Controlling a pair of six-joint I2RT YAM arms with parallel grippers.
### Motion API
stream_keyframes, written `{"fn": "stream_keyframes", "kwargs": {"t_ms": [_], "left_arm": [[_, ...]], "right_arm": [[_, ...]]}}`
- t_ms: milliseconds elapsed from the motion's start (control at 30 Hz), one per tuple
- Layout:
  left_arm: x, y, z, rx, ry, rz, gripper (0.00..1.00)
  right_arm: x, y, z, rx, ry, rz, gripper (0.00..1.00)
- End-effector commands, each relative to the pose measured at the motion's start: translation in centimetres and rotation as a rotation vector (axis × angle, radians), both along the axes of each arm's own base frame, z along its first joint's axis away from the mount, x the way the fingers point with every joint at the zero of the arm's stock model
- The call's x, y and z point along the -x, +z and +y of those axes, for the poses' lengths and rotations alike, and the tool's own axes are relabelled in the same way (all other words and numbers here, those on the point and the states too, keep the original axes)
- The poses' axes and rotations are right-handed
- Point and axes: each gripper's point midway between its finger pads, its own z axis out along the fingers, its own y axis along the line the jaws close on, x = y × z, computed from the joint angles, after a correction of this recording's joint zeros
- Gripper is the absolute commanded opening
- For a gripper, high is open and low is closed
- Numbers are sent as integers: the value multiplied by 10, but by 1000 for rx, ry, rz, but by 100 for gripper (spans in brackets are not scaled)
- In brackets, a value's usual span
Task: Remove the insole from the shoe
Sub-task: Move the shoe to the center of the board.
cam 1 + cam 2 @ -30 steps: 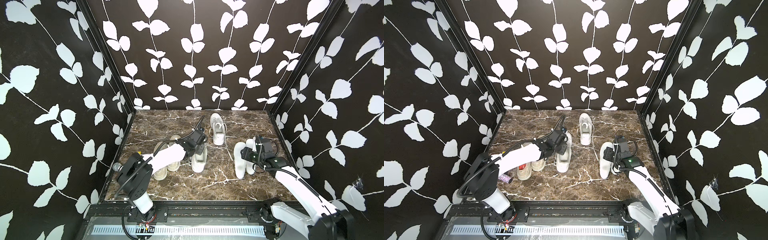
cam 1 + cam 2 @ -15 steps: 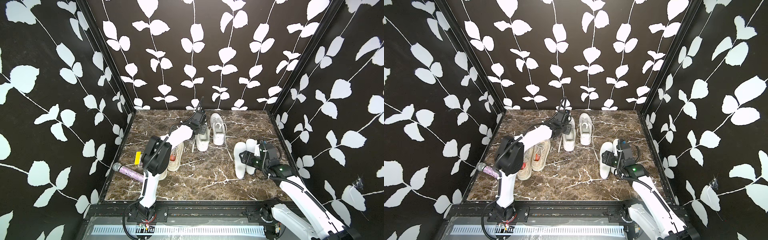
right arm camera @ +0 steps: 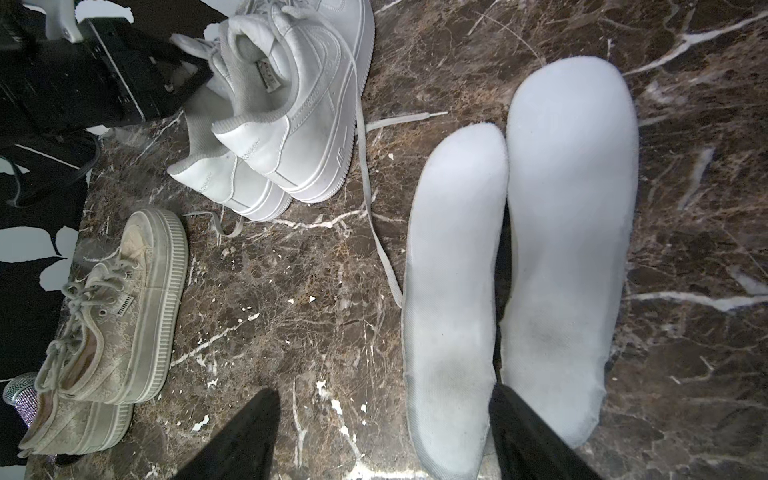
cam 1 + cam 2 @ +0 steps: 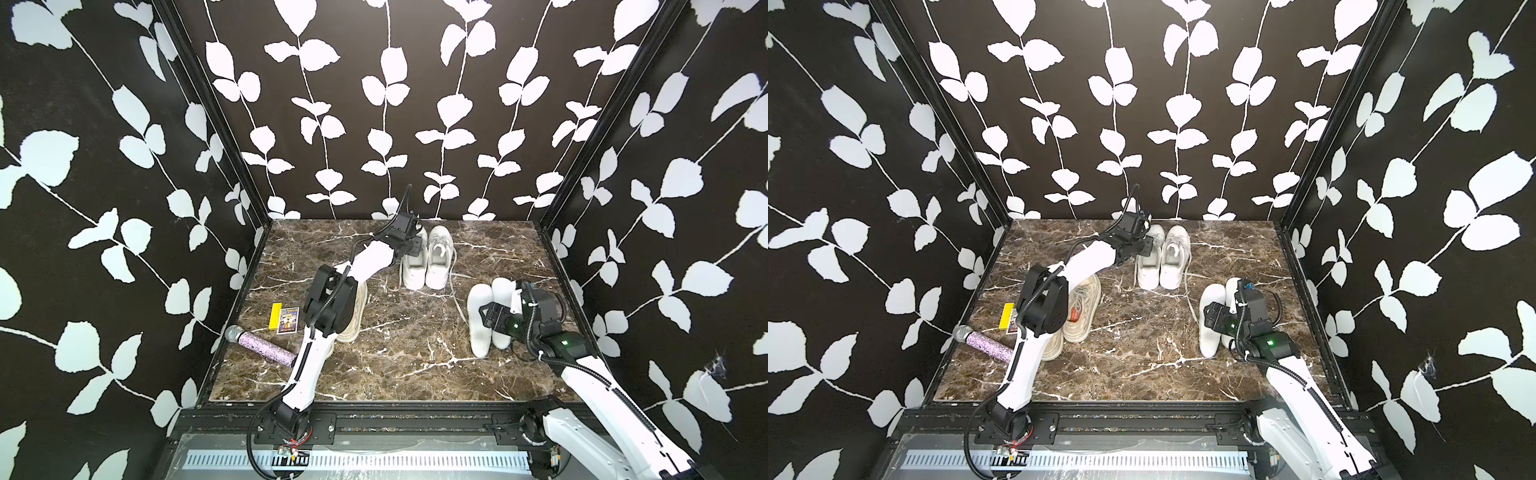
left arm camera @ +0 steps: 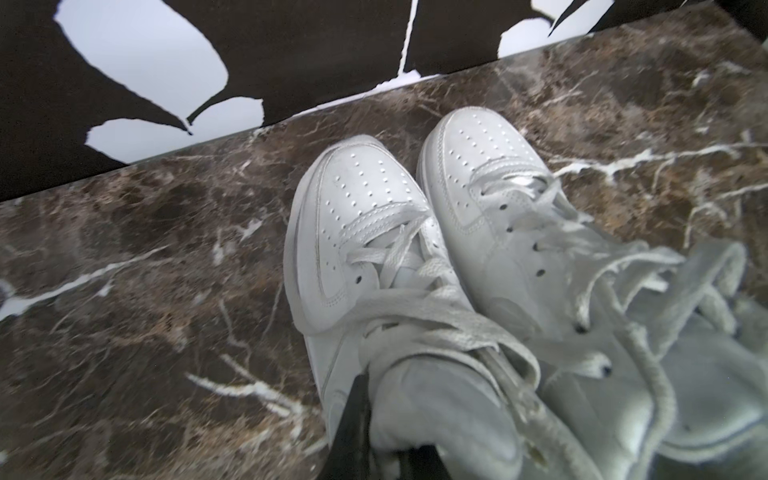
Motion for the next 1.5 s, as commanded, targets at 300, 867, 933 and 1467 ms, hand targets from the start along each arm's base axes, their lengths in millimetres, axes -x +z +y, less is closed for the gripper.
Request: {"fn": "stream_keyframes", "kwargs": {"t_ms": [300, 867, 933, 1467], "left_arm": [[-4, 40, -64, 188, -77, -33, 0], [17, 109, -19, 72, 9, -78, 47], [25, 118, -2, 34, 44, -77, 53], [178, 99, 184, -347, 395, 66, 66]], "right_arm": [[-1, -8, -5, 7, -32, 16, 80], [-3, -3, 1, -15, -12, 8, 85], [-3, -2, 2, -19, -5, 3, 87], [-7, -3, 18, -57, 44, -23, 88]]}}
